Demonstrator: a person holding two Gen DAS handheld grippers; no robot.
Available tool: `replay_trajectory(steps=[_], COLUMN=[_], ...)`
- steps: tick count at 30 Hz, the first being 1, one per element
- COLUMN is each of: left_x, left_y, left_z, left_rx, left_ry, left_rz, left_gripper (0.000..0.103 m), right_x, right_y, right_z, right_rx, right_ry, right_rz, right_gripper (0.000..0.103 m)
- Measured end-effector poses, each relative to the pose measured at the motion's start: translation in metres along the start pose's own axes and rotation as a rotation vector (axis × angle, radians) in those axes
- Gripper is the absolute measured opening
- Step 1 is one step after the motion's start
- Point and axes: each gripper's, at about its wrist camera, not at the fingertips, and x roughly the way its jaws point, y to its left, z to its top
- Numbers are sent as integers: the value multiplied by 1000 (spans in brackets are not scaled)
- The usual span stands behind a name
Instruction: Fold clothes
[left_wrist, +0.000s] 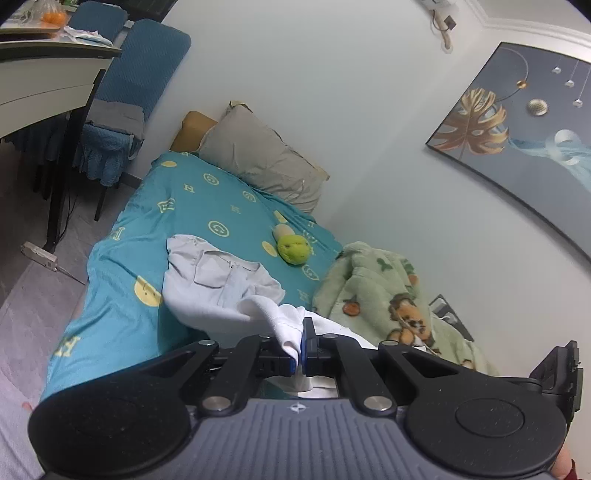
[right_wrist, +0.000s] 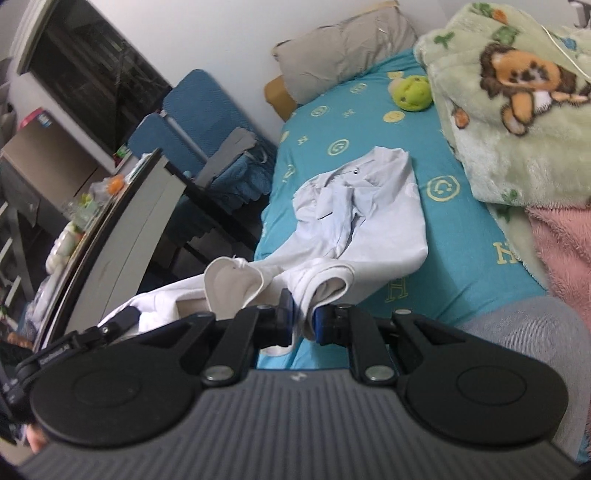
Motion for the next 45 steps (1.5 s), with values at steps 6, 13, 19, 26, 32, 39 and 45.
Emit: replay_trajectory(steps=[6,13,19,26,32,39,45], left_x=[72,190,290,387,437,447,429], left_y=[4,46,98,158,187,184,173], left_z=[34,64,60,29,7,0,8], left_rx=[61,114,143,186,213,263,241], left_ry=[19,96,168,262,348,353,313], left_rz=[83,161,191,266,319,335,362], left_gripper=[3,4,4,5,5,5,54], right_x=[49,145,229,310,343,348,342], right_y=[-11,-41,-76,-128,-138,-131,-121], right_z=[49,89,97,91,83,79,82], right_rx=[15,78,92,140,113,27,-14], right_ry=[-12,29,84,148,181,166,157], right_rz=[-35,-71,-135,-219,-291,-312,-318], right_gripper=[14,14,14,14,14,15,18])
